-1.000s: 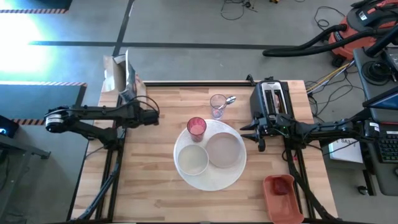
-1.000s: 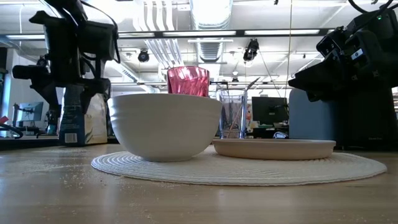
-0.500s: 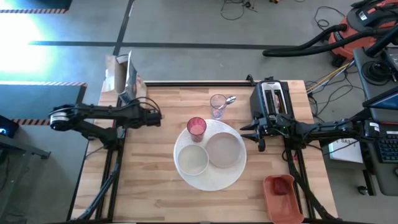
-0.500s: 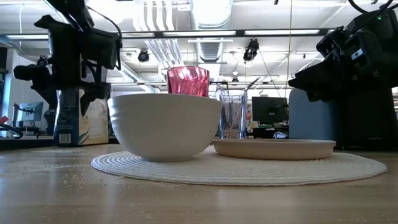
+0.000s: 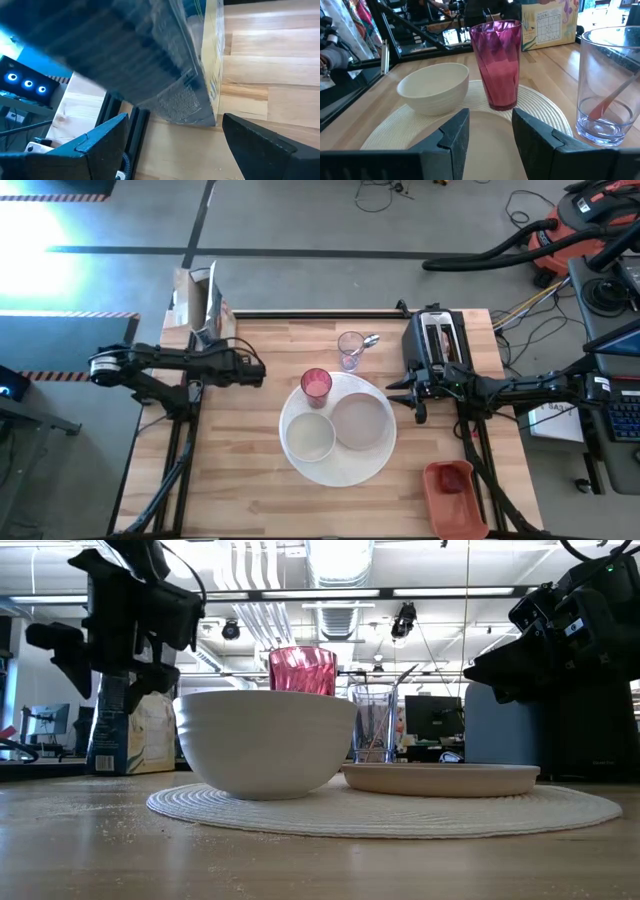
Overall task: Arrange a breakfast setting
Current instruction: Pour the cereal from the blue cereal box into the white bowl
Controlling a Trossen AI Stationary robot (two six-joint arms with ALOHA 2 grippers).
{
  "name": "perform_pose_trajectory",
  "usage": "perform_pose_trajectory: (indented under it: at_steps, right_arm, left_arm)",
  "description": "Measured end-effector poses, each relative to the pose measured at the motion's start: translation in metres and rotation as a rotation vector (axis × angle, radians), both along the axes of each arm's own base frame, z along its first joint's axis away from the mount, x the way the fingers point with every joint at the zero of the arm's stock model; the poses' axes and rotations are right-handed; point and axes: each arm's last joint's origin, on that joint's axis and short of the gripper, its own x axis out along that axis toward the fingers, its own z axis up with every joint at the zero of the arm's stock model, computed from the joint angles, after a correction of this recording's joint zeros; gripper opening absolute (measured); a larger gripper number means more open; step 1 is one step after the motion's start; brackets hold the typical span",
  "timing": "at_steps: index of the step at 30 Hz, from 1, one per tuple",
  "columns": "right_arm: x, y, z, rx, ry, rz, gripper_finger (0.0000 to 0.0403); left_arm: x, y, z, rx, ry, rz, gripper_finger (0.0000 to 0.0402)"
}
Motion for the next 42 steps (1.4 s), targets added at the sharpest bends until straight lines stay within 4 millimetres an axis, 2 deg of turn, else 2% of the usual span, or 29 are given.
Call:
perform_pose_trajectory:
  at_steps: [11, 24, 34, 42]
  right_arm:
    - [0.000, 0.000, 0.000, 0.000, 0.000, 0.000, 0.0139]
    - [0.000, 0.000, 0.000, 0.000, 0.000, 0.000, 0.0139]
    - [0.000, 0.000, 0.000, 0.000, 0.000, 0.000, 0.0139]
    - [0.000, 0.000, 0.000, 0.000, 0.000, 0.000, 0.0139]
  left_arm:
    - [-0.009, -0.009, -0.015, 0.079, -0.008, 0.049, 0.0304]
    - [-0.007, -0.004, -0.031, 0.291, 0.004, 0.014, 0.0304]
    - [-0.007, 0.008, -0.055, 0.411, -0.025, 0.019, 0.0304]
    - [-0.011, 0.011, -0.063, 0.577, 0.024, -0.071, 0.0304]
